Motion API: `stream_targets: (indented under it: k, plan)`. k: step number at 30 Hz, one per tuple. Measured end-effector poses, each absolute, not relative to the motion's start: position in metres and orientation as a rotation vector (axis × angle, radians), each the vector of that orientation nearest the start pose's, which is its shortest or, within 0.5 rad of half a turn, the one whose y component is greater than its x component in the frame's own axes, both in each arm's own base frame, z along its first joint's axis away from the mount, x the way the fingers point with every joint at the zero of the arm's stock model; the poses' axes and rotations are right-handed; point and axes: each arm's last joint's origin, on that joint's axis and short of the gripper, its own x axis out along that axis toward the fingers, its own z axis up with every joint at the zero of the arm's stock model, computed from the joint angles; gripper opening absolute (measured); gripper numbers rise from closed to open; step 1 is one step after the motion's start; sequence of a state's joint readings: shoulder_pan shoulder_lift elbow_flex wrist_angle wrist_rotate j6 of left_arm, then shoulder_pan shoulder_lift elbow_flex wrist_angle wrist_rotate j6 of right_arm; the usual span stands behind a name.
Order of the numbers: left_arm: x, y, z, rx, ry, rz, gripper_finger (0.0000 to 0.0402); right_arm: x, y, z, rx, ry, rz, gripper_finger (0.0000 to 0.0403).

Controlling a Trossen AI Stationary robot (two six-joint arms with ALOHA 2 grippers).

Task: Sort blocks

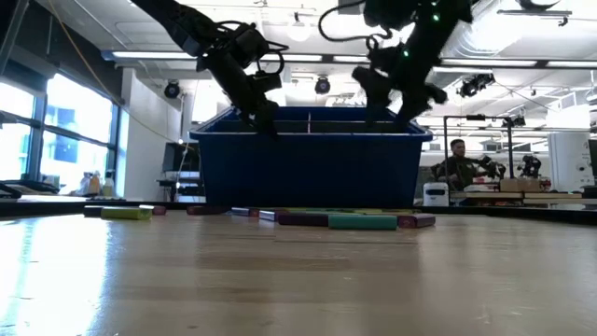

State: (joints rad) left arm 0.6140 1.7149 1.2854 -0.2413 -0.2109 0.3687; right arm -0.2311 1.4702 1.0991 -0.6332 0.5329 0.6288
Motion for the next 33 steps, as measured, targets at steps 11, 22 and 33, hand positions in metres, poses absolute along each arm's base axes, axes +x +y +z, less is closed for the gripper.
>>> stream_targets:
  k: [11,22,33]
  plan:
    - [0.31,0.224,0.26,0.207,0.782,0.663,0.0164,0.277,-0.039,0.186,0.702,0.523,-1.061,0.0286]
    - [0.311,0.224,0.26,0.207,0.781,0.66,0.0164,0.28,-0.04,0.168,0.784,0.47,-0.762,0.0286]
    - [0.311,0.224,0.26,0.209,0.78,0.66,0.0164,0.283,-0.065,0.168,0.283,0.637,-0.439,0.0286]
